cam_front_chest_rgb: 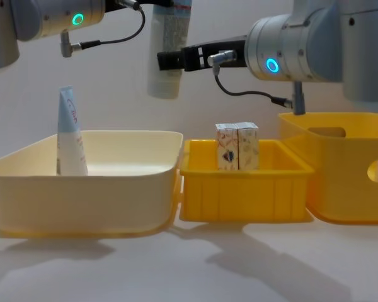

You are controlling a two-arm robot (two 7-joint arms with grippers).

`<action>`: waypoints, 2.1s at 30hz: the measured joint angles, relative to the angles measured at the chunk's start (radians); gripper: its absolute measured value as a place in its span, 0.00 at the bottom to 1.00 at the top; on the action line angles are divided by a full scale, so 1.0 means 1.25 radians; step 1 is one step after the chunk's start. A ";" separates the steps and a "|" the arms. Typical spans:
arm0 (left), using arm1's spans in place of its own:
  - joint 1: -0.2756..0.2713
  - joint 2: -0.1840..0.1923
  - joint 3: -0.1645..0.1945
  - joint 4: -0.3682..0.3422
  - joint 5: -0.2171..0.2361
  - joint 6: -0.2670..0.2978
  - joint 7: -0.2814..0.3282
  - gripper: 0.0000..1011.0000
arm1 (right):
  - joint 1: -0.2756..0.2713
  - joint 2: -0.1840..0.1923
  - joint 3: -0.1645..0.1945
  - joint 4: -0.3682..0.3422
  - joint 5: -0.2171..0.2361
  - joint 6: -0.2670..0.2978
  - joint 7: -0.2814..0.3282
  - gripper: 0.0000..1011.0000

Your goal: Bimanual collaborative sorting of washing and personal care products

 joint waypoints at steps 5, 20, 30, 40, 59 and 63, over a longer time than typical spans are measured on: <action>0.005 0.001 0.000 -0.003 -0.005 0.002 -0.002 0.09 | 0.004 -0.016 0.011 0.017 0.003 -0.011 -0.013 0.99; 0.007 0.003 0.002 -0.009 -0.014 0.002 -0.008 0.09 | 0.021 -0.053 0.030 0.070 0.007 -0.014 -0.029 0.99; 0.004 0.003 0.008 -0.015 -0.022 0.000 -0.016 0.09 | 0.036 -0.074 0.039 0.108 0.007 -0.022 -0.035 0.99; -0.003 0.000 0.016 -0.016 -0.033 -0.009 -0.029 0.09 | 0.050 -0.095 0.051 0.139 0.007 -0.031 -0.042 0.99; -0.003 -0.008 0.032 -0.019 -0.056 -0.016 -0.043 0.09 | 0.078 -0.139 0.075 0.201 0.005 -0.071 -0.070 0.99; -0.002 -0.008 0.034 -0.020 -0.058 -0.016 -0.043 0.09 | 0.081 -0.145 0.079 0.210 0.003 -0.080 -0.076 0.99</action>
